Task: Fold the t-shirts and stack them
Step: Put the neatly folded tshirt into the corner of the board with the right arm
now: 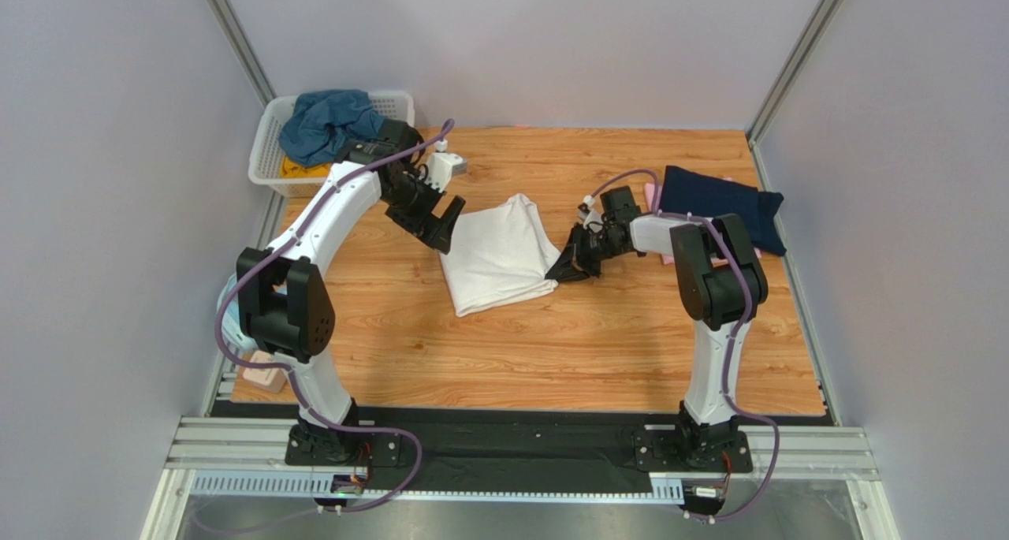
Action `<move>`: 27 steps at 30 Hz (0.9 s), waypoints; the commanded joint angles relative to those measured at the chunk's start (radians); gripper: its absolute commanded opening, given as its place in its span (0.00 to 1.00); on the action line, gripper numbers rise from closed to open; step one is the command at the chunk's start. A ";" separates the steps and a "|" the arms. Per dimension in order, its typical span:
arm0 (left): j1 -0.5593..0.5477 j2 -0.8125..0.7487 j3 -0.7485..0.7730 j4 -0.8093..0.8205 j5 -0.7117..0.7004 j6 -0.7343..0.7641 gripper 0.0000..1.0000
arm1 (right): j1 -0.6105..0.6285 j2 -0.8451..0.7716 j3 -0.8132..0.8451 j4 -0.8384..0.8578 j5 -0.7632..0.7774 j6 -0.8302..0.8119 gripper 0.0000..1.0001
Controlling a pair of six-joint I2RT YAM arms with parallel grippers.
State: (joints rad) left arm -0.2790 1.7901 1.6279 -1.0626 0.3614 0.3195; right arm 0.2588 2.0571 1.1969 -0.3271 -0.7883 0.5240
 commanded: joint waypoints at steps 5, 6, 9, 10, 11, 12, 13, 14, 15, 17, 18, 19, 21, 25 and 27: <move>-0.055 0.064 0.096 0.012 0.022 -0.007 1.00 | 0.005 -0.068 -0.077 0.008 0.078 0.005 0.53; -0.075 0.106 0.116 0.007 0.002 -0.007 1.00 | 0.005 -0.069 -0.094 0.031 0.069 0.017 0.57; -0.153 0.188 0.184 -0.016 -0.042 0.000 1.00 | 0.005 -0.072 -0.137 0.085 0.054 0.045 0.64; -0.169 0.207 0.196 -0.019 -0.047 0.000 1.00 | 0.003 -0.069 -0.141 0.092 0.047 0.050 0.64; -0.190 0.227 0.217 -0.020 -0.052 0.001 1.00 | 0.003 -0.069 -0.143 0.105 0.038 0.053 0.64; -0.196 0.267 0.225 -0.023 -0.064 0.003 1.00 | 0.003 -0.066 -0.148 0.109 0.031 0.062 0.64; -0.200 0.285 0.231 -0.025 -0.065 0.003 1.00 | 0.005 -0.061 -0.152 0.120 0.023 0.070 0.64; -0.200 0.322 0.233 -0.027 -0.064 0.004 1.00 | 0.005 -0.060 -0.155 0.129 0.011 0.074 0.63; -0.201 0.339 0.228 -0.027 -0.074 0.006 1.00 | 0.003 -0.058 -0.167 0.132 0.009 0.080 0.63; -0.200 0.380 0.211 -0.025 -0.090 0.012 1.00 | 0.003 -0.066 -0.186 0.134 0.006 0.079 0.64; -0.201 0.390 0.205 -0.017 -0.104 0.018 1.00 | 0.003 -0.072 -0.195 0.135 0.009 0.076 0.65; -0.200 0.397 0.199 -0.013 -0.107 0.018 1.00 | 0.002 -0.077 -0.218 0.135 0.011 0.068 0.65; -0.201 0.411 0.184 0.003 -0.114 0.018 1.00 | 0.003 -0.078 -0.233 0.161 0.009 0.076 0.66; -0.201 0.420 0.191 0.003 -0.102 0.013 1.00 | 0.007 -0.040 -0.235 0.218 -0.017 0.126 0.63; -0.201 0.413 0.190 0.003 -0.102 0.016 1.00 | 0.019 -0.031 -0.227 0.234 -0.012 0.131 0.63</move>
State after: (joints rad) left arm -0.4828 2.2158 1.8141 -1.0595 0.2771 0.3195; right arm 0.2588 1.9629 0.9997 -0.1116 -0.9089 0.6575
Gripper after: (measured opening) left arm 0.995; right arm 0.633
